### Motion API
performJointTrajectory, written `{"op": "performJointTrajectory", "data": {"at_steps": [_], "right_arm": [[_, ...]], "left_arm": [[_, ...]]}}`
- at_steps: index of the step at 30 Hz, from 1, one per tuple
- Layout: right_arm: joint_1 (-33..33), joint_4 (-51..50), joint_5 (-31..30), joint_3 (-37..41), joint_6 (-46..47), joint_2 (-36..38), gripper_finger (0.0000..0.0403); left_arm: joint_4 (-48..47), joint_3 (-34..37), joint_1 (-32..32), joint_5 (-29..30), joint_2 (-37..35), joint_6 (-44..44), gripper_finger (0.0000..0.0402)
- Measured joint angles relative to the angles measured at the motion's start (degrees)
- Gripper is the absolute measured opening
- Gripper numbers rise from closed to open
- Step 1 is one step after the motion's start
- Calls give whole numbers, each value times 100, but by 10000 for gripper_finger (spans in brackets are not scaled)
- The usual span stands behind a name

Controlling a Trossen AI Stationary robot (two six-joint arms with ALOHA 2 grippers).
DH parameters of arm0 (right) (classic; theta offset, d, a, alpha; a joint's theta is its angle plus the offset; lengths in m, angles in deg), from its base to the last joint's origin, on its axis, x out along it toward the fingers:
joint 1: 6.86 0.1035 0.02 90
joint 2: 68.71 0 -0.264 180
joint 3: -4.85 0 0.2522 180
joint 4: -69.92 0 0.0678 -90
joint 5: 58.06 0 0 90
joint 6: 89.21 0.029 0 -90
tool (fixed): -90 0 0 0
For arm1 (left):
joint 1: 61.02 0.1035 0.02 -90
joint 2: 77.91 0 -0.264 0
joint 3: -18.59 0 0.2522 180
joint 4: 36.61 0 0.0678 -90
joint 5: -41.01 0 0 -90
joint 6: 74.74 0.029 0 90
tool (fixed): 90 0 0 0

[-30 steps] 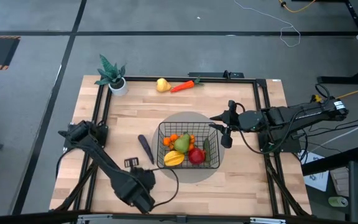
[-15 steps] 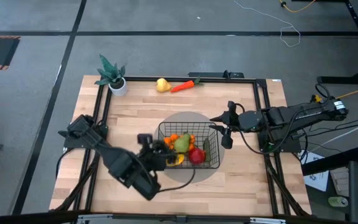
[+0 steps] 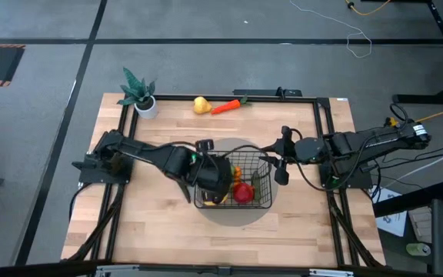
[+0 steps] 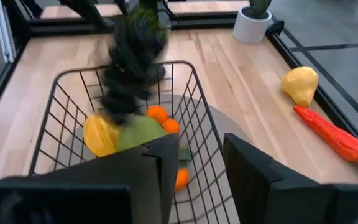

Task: Build produce basket
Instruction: Put the dark purple grapes into the black wire basket, then put the purple eggplant into the black wire basket

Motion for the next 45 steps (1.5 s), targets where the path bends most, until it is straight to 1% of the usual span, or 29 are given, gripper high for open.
{"op": "performJointTrajectory", "data": {"at_steps": [3,6,12,16,18,20,24,26,28,33,35,39,42,45], "right_arm": [[0,-162,-2,0,2,0,119],[0,-267,-4,0,127,0,119],[0,-421,-4,0,152,0,119],[0,-453,-3,0,262,0,119],[0,-525,-2,0,414,0,119],[0,-586,-2,0,458,0,119],[0,-642,-4,0,476,-1,119],[0,-642,-3,0,476,-2,119],[0,-651,-5,0,538,-2,119],[0,-687,-4,0,607,-2,119],[0,-684,-7,0,703,-2,119],[0,-681,-7,0,752,-2,119],[0,-682,-7,0,754,-2,119],[0,-681,-7,0,754,-2,119]], "left_arm": [[-18,0,24,-245,0,39,120],[-248,0,-18,-281,0,30,134],[-632,0,-134,-256,0,-118,136],[-1277,40,-212,-378,-3,-645,137],[-1671,158,-273,-462,-7,-1057,136],[-1601,405,-355,-597,-42,-1298,136],[-1643,777,-626,-1337,-305,-1392,137],[-1615,1001,-819,-1382,-531,-1526,136],[-1629,1165,-922,-1266,-791,-1764,135],[-1632,1905,-1231,-549,-1710,-2648,135],[-1628,2367,-1346,-250,-2076,-3021,134],[-1543,3442,-1469,139,-2660,-3964,136],[-1244,4319,-1503,235,-2881,-4456,137],[-560,5116,-1460,258,-2990,-4711,136]]}}
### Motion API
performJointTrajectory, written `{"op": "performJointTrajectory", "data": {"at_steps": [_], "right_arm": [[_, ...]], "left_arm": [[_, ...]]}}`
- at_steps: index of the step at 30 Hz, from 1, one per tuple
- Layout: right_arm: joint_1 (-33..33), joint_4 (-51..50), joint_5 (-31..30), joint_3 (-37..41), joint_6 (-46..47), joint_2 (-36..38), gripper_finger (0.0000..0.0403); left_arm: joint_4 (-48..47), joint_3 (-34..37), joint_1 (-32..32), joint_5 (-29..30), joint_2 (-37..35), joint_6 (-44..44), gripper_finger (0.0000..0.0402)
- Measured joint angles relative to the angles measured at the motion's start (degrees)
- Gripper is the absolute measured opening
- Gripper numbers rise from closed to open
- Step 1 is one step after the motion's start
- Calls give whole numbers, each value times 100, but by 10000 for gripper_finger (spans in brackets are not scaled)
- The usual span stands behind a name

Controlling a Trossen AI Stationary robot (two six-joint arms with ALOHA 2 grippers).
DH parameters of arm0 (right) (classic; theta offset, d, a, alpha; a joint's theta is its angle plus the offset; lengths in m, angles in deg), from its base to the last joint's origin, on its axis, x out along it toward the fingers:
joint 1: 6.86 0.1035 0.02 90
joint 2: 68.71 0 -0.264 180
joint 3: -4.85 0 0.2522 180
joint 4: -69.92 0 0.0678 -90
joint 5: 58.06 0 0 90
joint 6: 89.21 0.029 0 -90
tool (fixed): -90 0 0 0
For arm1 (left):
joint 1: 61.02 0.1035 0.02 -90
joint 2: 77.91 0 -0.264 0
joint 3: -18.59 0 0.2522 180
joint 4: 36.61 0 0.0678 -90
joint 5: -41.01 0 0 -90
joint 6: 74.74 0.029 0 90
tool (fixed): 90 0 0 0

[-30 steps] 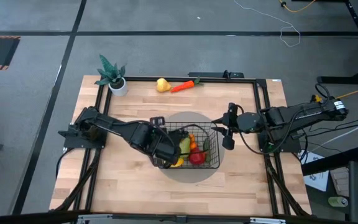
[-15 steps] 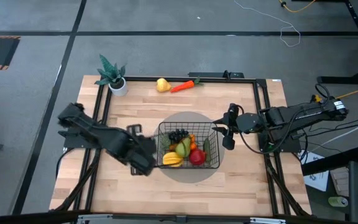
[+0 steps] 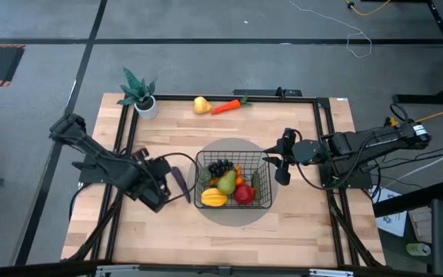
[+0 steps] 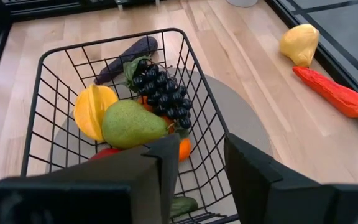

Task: Build produce basket
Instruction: Put the purple eggplant into the black wire basket

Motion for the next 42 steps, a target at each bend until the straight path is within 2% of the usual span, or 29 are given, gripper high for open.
{"op": "performJointTrajectory", "data": {"at_steps": [5,9,11,14,21,27,31,33,42], "right_arm": [[0,0,-1,0,116,0,119],[0,-8,2,0,143,0,119],[-1,-44,0,0,147,0,119],[0,-90,2,0,147,0,119],[0,-94,0,0,136,0,119],[0,-94,0,0,123,0,119],[0,-92,-2,0,125,0,119],[-1,-92,-2,0,125,0,119],[0,-90,-2,0,129,0,119]], "left_arm": [[1698,1075,104,-70,70,-342,137],[3126,1659,4,-43,140,232,134],[3483,1802,-104,7,144,461,134],[3267,1825,-343,233,71,452,134],[2494,1839,-1179,328,-99,-841,134],[2848,2126,-1861,1393,-105,-1843,134],[3063,2447,-1902,2425,-105,-2394,134],[3085,2568,-1860,2699,-105,-2591,134],[3811,3036,-1360,2810,-103,-2863,134]]}}
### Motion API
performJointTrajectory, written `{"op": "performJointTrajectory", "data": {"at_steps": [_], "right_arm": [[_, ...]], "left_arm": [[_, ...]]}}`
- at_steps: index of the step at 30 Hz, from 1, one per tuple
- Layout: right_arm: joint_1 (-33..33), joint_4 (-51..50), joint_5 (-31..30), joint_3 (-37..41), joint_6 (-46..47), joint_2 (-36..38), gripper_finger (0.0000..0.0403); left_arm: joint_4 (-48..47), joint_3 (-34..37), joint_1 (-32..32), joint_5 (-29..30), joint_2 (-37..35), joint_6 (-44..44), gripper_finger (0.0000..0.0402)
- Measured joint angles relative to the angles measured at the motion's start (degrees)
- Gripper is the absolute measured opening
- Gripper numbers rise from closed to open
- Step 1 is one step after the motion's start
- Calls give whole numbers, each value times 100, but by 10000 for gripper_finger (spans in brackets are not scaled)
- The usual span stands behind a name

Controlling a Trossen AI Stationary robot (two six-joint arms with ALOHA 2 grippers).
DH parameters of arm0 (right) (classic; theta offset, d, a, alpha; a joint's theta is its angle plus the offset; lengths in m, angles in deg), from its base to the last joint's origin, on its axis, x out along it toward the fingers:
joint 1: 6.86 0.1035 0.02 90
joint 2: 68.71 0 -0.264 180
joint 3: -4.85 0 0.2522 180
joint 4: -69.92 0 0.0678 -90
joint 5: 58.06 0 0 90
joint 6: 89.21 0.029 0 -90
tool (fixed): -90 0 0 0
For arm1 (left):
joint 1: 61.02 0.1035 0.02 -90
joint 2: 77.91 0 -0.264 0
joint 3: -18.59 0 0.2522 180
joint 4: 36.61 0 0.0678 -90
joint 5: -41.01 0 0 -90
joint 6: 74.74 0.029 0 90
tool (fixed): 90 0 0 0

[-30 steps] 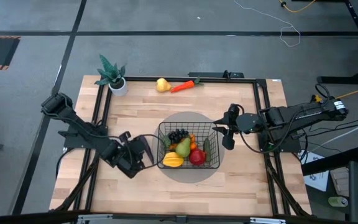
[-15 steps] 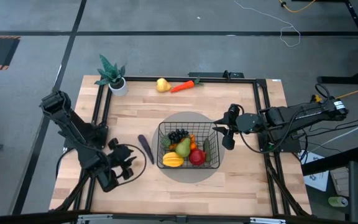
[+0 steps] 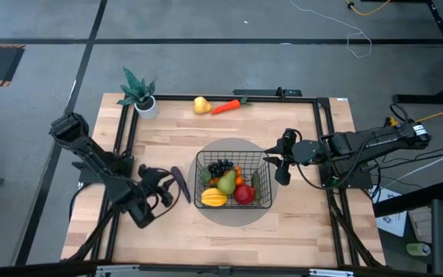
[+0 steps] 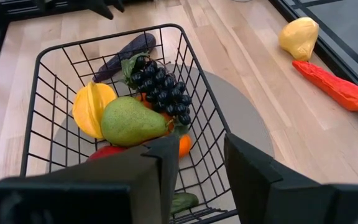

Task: Build produce basket
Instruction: Put the purple eggplant into the black wire basket

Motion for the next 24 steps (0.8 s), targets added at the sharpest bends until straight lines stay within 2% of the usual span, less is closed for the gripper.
{"op": "performJointTrajectory", "data": {"at_steps": [6,13,20,24], "right_arm": [[-1,0,0,0,-14,0,119],[0,0,-2,0,-22,0,119],[-1,0,-2,0,-22,0,119],[0,0,-2,0,-22,0,119]], "left_arm": [[555,136,313,-6,0,20,133],[598,139,618,-77,0,191,133],[603,140,944,-1177,2,780,133],[750,139,1119,-991,52,808,133]]}}
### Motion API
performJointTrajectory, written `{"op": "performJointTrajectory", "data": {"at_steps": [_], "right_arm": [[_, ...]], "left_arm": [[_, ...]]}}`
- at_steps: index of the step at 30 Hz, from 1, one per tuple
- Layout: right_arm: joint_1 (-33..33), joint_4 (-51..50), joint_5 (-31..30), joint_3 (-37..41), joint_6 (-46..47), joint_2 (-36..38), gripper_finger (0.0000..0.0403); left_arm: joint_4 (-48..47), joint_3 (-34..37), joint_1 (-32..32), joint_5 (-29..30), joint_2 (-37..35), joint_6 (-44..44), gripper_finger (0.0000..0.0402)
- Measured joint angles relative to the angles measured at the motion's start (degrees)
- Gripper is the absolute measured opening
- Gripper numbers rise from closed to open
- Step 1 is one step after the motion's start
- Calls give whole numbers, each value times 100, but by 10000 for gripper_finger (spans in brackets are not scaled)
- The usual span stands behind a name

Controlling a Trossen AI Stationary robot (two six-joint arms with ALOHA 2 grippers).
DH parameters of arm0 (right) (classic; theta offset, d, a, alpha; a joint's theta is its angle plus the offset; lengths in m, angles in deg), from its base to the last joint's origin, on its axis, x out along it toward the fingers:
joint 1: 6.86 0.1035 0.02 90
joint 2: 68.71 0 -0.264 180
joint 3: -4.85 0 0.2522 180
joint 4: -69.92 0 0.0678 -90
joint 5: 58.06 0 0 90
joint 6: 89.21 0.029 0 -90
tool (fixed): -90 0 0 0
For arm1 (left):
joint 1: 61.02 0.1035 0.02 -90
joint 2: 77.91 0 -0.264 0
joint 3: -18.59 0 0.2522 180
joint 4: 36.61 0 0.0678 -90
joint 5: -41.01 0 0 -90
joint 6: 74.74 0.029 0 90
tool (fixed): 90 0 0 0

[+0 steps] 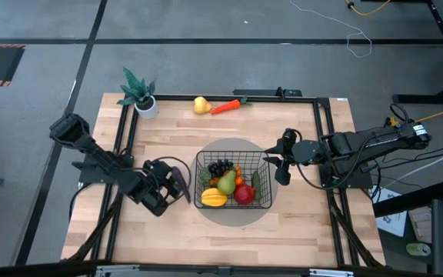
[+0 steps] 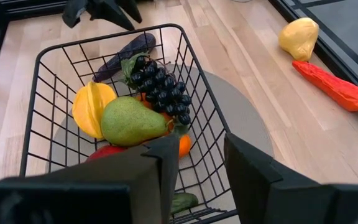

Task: Build produce basket
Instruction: Put the purple eggplant into the black wire basket

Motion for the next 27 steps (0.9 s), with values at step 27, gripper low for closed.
{"op": "performJointTrajectory", "data": {"at_steps": [27], "right_arm": [[0,-9,2,0,37,2,119]], "left_arm": [[1117,-8,440,-1683,590,1484,133]]}}
